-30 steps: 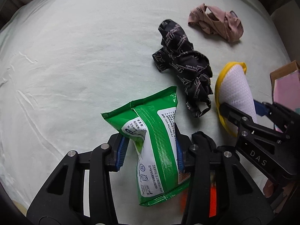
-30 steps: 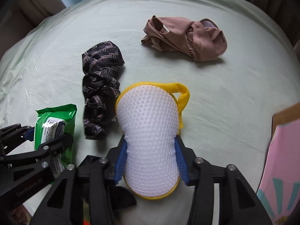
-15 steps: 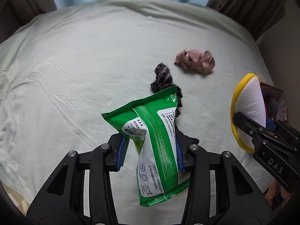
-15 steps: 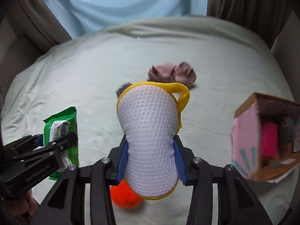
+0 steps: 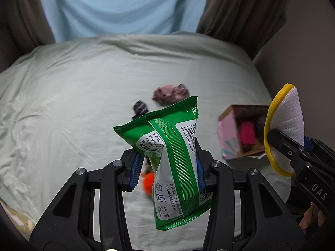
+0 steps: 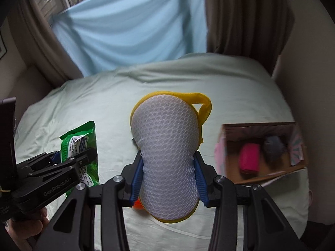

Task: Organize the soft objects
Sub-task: 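Lift the wipe pack and mesh pad and carry both over the box, then drop the wipe pack and mesh pad into the box, opening both tools, then move both tools back toward the orange pompom and scrunchie, then grasp the orange pompom with the left tool while the right tool grasps the black cloth, then lift the orange pompom and black cloth and carry both over the box, then lower the pompom and black cloth into the box and open both tools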

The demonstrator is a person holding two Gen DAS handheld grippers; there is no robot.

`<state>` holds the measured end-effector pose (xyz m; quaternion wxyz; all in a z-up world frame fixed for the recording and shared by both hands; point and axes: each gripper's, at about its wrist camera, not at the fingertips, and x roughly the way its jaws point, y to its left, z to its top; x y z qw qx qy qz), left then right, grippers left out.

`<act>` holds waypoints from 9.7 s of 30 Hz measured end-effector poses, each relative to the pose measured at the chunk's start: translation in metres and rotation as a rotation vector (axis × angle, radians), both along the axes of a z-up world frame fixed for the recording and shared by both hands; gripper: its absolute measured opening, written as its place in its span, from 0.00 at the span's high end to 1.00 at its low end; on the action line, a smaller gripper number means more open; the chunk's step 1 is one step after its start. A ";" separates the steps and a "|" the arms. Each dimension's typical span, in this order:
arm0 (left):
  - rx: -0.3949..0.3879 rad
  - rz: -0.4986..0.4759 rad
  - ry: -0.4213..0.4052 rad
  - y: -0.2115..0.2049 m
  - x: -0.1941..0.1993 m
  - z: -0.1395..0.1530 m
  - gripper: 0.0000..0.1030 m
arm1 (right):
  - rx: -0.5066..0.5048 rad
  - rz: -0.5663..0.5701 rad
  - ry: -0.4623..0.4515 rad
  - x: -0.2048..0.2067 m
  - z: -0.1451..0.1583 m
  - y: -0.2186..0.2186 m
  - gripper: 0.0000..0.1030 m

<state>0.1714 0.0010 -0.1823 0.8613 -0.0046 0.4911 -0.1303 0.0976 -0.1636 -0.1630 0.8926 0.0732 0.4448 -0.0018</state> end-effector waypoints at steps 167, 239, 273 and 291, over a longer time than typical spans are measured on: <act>-0.006 0.097 0.126 0.009 -0.018 -0.296 0.61 | 0.179 0.763 0.256 0.108 -0.289 0.090 0.58; -0.071 -0.109 -0.068 -0.210 -0.030 0.027 0.68 | 0.073 0.032 -0.033 -0.040 0.047 -0.197 0.78; 0.135 -0.103 0.270 -0.335 0.067 -0.186 0.01 | 0.174 0.044 0.321 0.114 -0.148 -0.316 0.45; 0.086 -0.105 0.239 -0.321 0.038 -0.147 0.00 | 0.200 0.010 0.198 0.094 -0.118 -0.324 0.00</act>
